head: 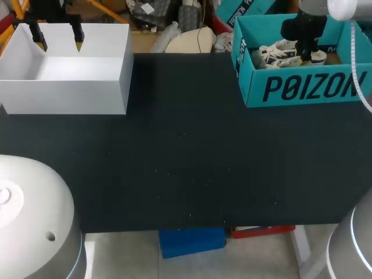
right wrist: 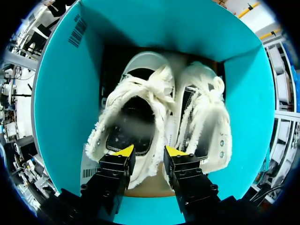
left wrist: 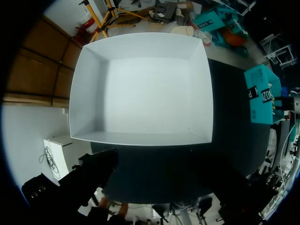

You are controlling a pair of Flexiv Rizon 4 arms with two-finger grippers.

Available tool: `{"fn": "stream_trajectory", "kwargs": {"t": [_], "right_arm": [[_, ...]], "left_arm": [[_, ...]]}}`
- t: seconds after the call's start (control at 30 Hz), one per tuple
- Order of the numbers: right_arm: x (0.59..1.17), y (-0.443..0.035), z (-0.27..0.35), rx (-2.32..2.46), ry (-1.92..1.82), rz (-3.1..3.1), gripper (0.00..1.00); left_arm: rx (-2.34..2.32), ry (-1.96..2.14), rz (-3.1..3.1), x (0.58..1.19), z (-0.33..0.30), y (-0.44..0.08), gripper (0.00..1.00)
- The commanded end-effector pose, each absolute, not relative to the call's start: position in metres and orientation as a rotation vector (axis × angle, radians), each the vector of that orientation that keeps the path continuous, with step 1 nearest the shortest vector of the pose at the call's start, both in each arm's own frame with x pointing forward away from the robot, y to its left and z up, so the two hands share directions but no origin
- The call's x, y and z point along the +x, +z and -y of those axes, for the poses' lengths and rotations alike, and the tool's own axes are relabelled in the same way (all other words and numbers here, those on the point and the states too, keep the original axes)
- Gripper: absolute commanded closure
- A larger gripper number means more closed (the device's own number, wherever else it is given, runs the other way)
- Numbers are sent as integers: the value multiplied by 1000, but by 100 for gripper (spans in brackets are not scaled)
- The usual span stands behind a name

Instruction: Take the shoe out of the shoebox, open the shoe tongue, remove and reinsert the insole, then place the shoe into the shoebox

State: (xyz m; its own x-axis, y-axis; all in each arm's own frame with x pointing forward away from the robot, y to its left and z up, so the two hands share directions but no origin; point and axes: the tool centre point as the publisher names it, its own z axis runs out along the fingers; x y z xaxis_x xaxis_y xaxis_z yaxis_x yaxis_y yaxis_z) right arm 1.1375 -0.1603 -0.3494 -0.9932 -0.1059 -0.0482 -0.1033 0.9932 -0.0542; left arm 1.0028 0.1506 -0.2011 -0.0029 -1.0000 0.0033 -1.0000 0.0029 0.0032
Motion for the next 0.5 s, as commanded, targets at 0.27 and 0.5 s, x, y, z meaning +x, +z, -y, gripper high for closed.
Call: {"fn": "stream_trajectory", "kwargs": {"t": [0.27,0.5], "right_arm": [[1149,-384,158,-118,-74,-3123,68],[1150,-402,155,-97,-80,-3142,67]], "left_arm": [[2218,-3,2220,1002,-150,-200,0],[2218,-3,2220,1002,-150,-200,0]]}}
